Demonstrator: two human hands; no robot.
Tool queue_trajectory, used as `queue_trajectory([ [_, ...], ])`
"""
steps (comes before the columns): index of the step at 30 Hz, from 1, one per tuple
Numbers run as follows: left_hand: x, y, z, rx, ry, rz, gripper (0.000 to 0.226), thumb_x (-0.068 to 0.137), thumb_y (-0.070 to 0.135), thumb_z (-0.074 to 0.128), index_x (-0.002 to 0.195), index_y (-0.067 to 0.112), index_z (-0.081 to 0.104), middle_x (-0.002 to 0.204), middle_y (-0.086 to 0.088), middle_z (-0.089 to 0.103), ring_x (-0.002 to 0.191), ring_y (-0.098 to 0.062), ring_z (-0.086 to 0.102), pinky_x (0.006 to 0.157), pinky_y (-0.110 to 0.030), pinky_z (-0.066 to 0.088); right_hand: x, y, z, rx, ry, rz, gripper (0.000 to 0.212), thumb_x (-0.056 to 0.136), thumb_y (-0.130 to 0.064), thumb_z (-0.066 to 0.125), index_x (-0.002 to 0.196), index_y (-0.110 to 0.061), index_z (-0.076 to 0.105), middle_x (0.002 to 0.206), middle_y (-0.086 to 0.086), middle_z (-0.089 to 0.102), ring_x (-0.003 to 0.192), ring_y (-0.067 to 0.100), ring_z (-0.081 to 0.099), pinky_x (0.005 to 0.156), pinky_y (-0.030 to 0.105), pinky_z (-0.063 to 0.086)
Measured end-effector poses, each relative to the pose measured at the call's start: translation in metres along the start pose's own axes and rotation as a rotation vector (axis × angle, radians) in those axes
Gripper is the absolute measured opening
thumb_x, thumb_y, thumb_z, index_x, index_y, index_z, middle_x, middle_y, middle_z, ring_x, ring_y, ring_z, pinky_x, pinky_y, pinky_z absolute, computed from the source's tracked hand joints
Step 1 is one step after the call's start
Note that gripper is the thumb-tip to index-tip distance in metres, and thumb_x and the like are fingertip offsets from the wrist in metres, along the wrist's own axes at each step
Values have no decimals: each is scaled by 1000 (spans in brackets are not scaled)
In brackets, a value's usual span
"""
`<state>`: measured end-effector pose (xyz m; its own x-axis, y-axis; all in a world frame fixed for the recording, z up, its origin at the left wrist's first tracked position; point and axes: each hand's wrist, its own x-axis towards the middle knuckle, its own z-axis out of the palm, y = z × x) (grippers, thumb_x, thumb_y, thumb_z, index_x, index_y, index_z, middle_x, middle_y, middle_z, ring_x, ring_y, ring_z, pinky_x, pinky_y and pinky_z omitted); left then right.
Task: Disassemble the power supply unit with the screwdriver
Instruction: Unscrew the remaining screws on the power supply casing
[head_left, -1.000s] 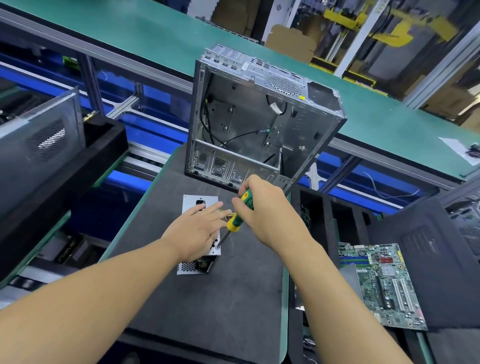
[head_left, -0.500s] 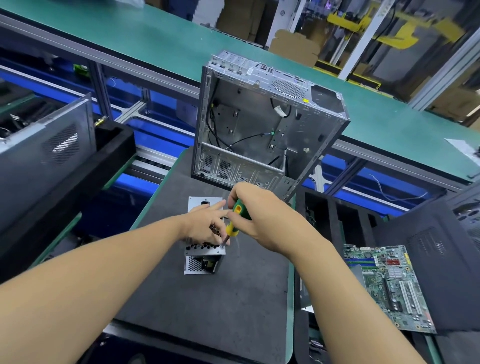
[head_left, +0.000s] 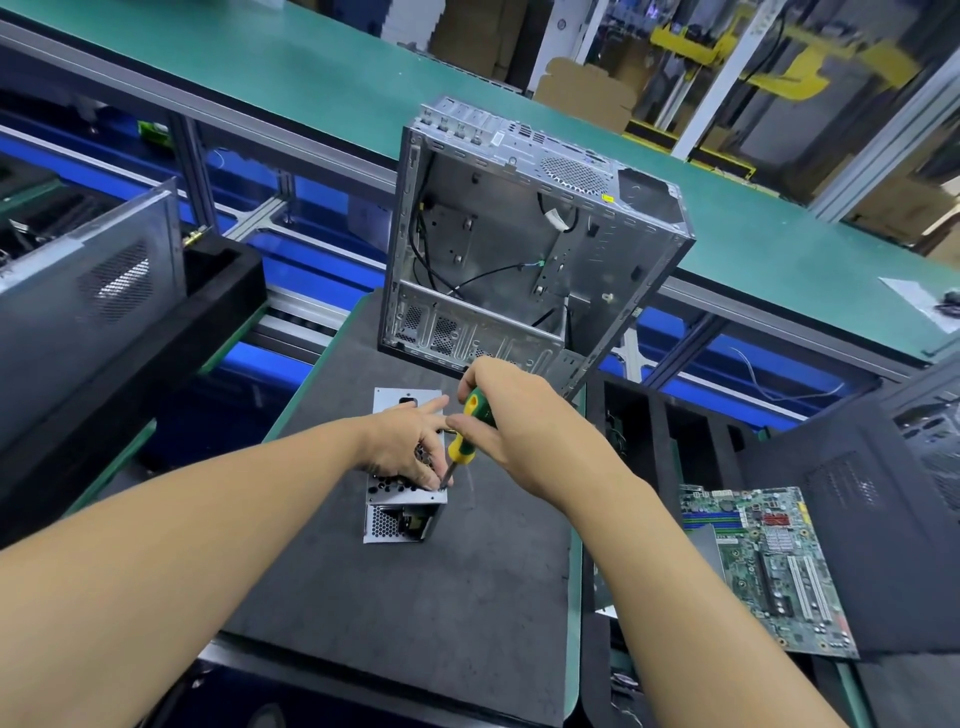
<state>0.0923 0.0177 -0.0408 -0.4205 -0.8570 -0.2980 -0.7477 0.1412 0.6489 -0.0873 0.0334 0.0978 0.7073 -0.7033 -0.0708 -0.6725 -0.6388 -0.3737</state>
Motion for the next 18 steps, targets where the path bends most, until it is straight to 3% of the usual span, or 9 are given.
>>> queue_trajectory([
  [2, 0, 0, 0, 3, 1, 5, 22, 83, 25, 80, 71, 39, 67, 100, 42, 45, 141, -14, 27, 122, -33, 0, -1, 1, 1, 7, 0, 0, 15, 99, -34, 53, 107, -23, 48, 96, -12, 46, 84, 11, 43, 73, 32, 39],
  [6, -2, 1, 1, -18, 13, 8, 23, 81, 23, 81, 69, 38, 68, 95, 42, 42, 140, -16, 29, 121, -33, 7, -1, 2, 2, 18, 9, -8, 14, 98, -34, 53, 105, -24, 48, 93, -14, 45, 81, 10, 42, 72, 30, 37],
  [11, 0, -2, 2, -47, 3, -20, 24, 82, 23, 81, 67, 38, 68, 115, 21, 60, 141, -11, 22, 120, -34, 12, 0, 2, 3, 23, 23, -16, 13, 98, -34, 54, 103, -23, 48, 89, -15, 44, 81, 11, 43, 69, 31, 36],
  [15, -1, -1, 3, -35, -1, 0, 24, 83, 24, 80, 68, 39, 69, 100, 29, 51, 141, -14, 27, 121, -36, 11, 2, 2, 3, 4, 35, -1, 15, 97, -34, 55, 102, -22, 48, 91, -13, 47, 85, 13, 43, 69, 30, 34],
  [18, -3, 2, 1, -61, 10, -6, 17, 84, 25, 78, 87, 41, 74, 119, 27, 48, 142, -11, 21, 119, -32, 15, 6, 0, 4, -44, 38, 38, 21, 96, -38, 56, 101, -19, 49, 87, -9, 48, 87, 17, 43, 67, 32, 34],
])
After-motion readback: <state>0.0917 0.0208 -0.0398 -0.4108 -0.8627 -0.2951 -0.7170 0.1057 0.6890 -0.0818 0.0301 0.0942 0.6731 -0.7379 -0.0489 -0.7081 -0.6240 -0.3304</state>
